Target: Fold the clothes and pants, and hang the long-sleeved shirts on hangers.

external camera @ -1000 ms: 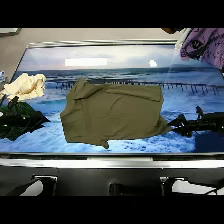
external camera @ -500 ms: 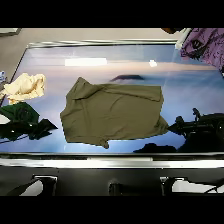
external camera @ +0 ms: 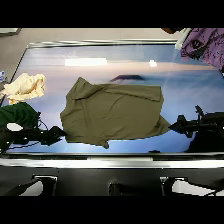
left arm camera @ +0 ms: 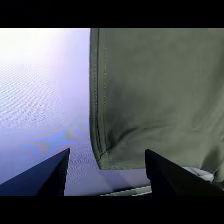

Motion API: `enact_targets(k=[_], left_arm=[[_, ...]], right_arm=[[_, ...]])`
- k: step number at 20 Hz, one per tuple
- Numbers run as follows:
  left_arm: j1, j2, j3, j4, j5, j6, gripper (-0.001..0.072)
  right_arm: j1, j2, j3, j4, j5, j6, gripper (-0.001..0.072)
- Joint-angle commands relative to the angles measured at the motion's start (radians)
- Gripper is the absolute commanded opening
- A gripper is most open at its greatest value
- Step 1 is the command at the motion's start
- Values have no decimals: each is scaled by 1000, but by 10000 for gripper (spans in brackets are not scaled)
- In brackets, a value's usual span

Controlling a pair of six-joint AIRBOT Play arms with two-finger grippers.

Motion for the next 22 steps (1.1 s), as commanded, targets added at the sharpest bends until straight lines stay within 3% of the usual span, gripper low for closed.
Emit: enact_targets(k=[1,2,3,4,5,9,12,16,20,22], left_arm=[[-60,-48,-7,-21,40,9,504],[-74,-62,-7,-40,60,10,406],[-86,-76,-7,-61,80,10,208],[-97,-86,-7,-78,94,16,62],[-106,-93,-7,-84,109,17,14],[-110,-79,56,-89,101,14,10],[-110,-37,264,-85,93,-43,8],[-110,-15,783,88,18,-176,8],[-110,-10,1319,262,-105,-236,9],[-110,16,1488,344,-160,-293,9]], right_arm=[[0,30,1,2,-5,4,26],[0,38,1,2,-9,4,26],[0,48,1,2,-16,4,26],[0,57,1,2,-25,4,26],[0,65,1,6,-33,5,26],[32,143,12,107,-26,-8,24],[182,224,145,102,55,7,23],[327,255,595,-13,129,164,24],[341,289,1093,-159,29,309,24],[341,359,1227,-242,-6,352,24]])
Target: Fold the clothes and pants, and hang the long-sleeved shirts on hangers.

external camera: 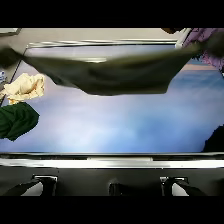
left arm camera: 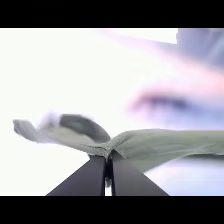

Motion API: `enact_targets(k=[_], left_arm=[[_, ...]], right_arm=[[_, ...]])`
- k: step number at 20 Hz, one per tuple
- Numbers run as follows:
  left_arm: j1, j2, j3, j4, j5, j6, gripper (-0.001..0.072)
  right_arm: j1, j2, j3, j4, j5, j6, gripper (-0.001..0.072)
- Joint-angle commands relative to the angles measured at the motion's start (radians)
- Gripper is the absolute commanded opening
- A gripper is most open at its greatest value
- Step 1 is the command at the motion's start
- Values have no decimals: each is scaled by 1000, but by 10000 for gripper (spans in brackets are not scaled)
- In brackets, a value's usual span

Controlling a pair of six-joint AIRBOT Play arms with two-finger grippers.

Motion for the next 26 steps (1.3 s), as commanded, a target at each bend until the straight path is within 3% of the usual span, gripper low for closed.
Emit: enact_targets(k=[1,7,10,13,16,19,23,26], left_arm=[[0,51,324,187,-105,-105,9],[0,305,264,376,-121,-175,9],[2,324,263,411,-122,-198,9],[2,262,217,362,-124,-167,9],[1,130,141,239,-169,-109,10],[-15,-47,50,190,-191,-65,9],[-72,-369,-8,191,-158,-31,10],[-112,-593,-8,189,-11,-31,10]], right_arm=[[14,121,249,-159,-43,112,24],[14,372,248,-318,-92,227,24],[14,363,248,-318,-101,290,24],[14,254,248,-310,-193,331,24],[14,68,221,-292,-319,336,25],[14,-110,100,-273,-320,319,25],[14,-389,8,-241,-230,270,25],[21,-567,7,-211,-89,261,25]])
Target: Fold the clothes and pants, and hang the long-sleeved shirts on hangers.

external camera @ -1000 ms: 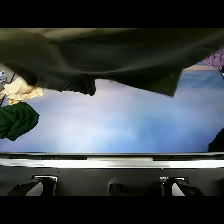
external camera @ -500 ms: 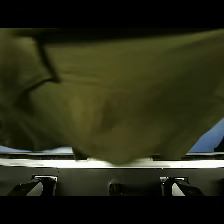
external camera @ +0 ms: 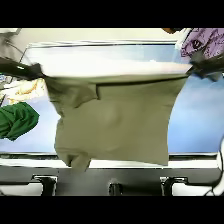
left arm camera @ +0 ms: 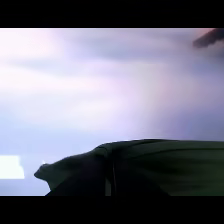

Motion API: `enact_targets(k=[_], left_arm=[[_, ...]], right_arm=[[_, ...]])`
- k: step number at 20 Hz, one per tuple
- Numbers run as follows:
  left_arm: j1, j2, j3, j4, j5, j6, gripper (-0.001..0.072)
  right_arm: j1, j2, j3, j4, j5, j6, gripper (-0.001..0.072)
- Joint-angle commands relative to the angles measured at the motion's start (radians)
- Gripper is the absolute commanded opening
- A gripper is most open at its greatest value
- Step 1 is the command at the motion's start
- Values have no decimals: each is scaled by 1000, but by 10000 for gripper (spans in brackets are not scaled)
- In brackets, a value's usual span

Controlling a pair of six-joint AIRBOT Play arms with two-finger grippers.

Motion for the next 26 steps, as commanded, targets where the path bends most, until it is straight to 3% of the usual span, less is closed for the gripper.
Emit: enact_targets(k=[1,4,6,13,16,20,26], left_arm=[[-43,-251,-14,-16,178,12,11],[-57,-326,-14,-15,327,12,11],[-54,-329,-14,-15,346,31,11],[-31,-324,-14,-7,28,64,12],[-24,-324,-14,48,-89,29,11],[-9,-316,-14,116,-129,-12,12],[-11,-319,-17,117,-148,11,12]], right_arm=[[19,-214,-21,44,168,-31,25],[60,-306,-21,43,246,-41,25],[87,-329,-21,27,240,-41,25],[129,-331,-26,-94,71,-32,25],[136,-331,-63,-154,-6,4,26],[135,-331,-90,-278,-90,11,26],[136,-331,-108,-259,-85,12,26]])
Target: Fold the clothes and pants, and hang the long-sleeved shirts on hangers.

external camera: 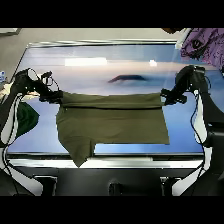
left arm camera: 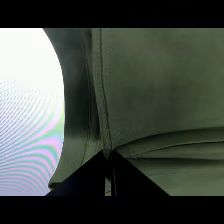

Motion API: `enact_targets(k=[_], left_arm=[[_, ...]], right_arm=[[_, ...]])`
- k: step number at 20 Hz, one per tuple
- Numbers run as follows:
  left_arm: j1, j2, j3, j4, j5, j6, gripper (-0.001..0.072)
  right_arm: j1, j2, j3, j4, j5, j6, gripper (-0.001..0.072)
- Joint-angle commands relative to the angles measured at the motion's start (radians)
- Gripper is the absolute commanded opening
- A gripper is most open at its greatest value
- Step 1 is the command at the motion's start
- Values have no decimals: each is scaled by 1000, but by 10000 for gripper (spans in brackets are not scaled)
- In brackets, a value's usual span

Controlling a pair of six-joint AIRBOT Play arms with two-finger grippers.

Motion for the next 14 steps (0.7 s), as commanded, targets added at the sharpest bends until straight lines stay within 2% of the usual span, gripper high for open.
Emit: enact_targets(k=[1,3,4,5,6,7,8,10,12,14], left_arm=[[0,-2,-1,13,-20,6,13],[0,-5,-1,11,-20,5,18],[0,-7,-1,8,-20,5,32],[0,-7,-1,8,-20,-7,138],[0,-6,0,8,-20,-26,354],[4,0,0,8,-21,-30,527],[8,15,0,9,-20,-33,563],[41,76,1,8,-20,-38,563],[96,169,-38,8,-19,-43,563],[168,310,-212,-17,20,-51,562]], right_arm=[[0,-1,-31,-8,-10,3,27],[0,-1,-76,28,-5,-2,28],[0,-1,-95,44,0,-2,50],[0,-1,-103,60,2,-2,133],[0,2,-103,74,2,-8,232],[0,11,-103,81,3,-27,307],[-2,31,-102,78,2,-59,352],[-4,92,-102,16,-5,-129,380],[-54,155,-106,66,2,-161,387],[-154,227,-176,183,15,-223,386]])
